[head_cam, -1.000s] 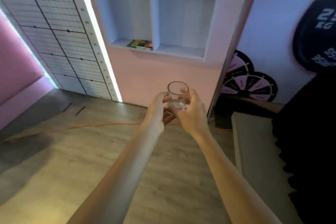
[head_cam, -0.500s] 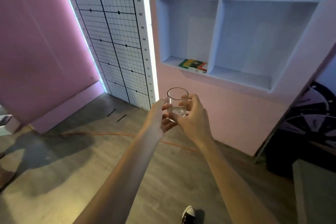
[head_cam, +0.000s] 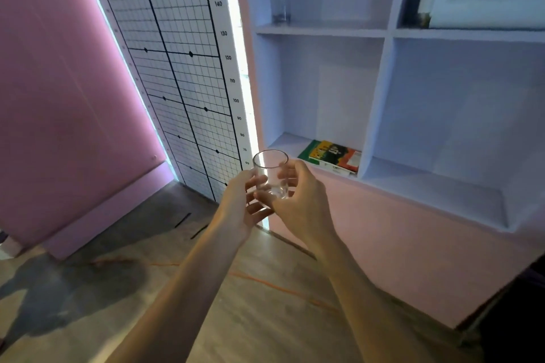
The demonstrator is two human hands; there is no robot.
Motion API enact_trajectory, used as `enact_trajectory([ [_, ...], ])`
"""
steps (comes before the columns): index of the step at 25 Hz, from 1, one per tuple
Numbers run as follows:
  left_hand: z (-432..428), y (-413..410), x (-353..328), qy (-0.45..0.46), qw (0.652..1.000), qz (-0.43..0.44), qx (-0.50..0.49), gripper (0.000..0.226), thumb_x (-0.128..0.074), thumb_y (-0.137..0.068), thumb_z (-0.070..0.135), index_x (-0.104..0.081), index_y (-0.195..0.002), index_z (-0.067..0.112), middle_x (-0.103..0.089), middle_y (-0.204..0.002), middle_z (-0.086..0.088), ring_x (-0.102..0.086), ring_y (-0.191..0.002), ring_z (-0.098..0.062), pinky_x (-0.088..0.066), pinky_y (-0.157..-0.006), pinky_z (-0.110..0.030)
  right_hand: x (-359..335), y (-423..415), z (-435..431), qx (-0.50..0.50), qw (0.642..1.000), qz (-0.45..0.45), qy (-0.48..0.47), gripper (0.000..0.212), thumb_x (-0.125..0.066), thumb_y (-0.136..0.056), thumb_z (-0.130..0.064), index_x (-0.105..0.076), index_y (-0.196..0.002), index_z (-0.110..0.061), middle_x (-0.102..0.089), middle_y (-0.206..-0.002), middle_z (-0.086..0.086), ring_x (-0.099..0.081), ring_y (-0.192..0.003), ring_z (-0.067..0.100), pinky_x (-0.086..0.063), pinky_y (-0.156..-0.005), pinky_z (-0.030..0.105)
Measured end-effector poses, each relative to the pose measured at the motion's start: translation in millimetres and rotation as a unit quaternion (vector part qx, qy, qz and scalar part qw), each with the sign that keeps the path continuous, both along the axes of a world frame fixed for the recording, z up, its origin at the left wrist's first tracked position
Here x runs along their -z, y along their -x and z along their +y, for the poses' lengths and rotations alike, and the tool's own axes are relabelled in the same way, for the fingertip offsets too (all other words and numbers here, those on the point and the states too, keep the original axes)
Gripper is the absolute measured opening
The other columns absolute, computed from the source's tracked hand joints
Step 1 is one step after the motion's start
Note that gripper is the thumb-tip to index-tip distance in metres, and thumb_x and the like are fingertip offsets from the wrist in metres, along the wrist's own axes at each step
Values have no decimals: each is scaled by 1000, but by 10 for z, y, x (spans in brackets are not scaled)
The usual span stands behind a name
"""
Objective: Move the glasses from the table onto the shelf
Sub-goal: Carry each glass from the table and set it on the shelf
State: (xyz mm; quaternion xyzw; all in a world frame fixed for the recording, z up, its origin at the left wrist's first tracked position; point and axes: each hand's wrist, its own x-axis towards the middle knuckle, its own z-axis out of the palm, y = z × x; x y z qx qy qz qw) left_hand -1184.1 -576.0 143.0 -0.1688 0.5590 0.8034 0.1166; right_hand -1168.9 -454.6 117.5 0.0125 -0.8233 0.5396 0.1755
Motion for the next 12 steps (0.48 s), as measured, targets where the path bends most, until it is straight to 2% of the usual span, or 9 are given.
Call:
enact_trajectory([
  [3,-7,447,-106,-5,1000,18,-9,31,-61,-94,33,-70,-104,5,-70,-95,-13,-68,-75,-24,-59,-55,-31,-130,460,5,-1,1000,13,-15,66,-88,-73,-49,-58,-127,-27,-61,-104,-24,-63,-94,1,-56,-85,19],
  [5,-5,736,-183,-13,999,32,-6,31,-61,-95,33,-70,-103,5,-69,-90,-12,-68,-72,-24,-61,-59,-32,-228,751,7,3,999,21,-26,69,-87,-72,-52,-59,-129,-24,-64,-108,-16,-64,-95,3,-57,-84,21],
  [7,-4,1060,-272,-21,999,50,1,33,-61,-95,34,-69,-103,4,-68,-87,-11,-67,-71,-24,-61,-65,-34,-348,1055,2,13,999,35,-39,70,-87,-72,-53,-59,-130,-25,-65,-107,-14,-64,-94,2,-55,-79,17],
  [9,-21,1466,-360,-28,997,70,16,33,-60,-96,34,-68,-105,2,-67,-88,-12,-67,-73,-25,-61,-67,-36,-470,1425,-17,29,997,50,-48,68,-85,-75,-51,-58,-132,-24,-65,-108,-13,-64,-94,4,-50,-76,12],
  [12,-73,2115,-545,-40,994,82,58,37,-62,-96,34,-67,-111,1,-65,-94,-15,-66,-76,-27,-61,-69,-38,-678,1982,-67,64,994,66,-59,65,-83,-80,-45,-58,-135,-21,-64,-108,-11,-64,-96,7,-49,-79,14],
])
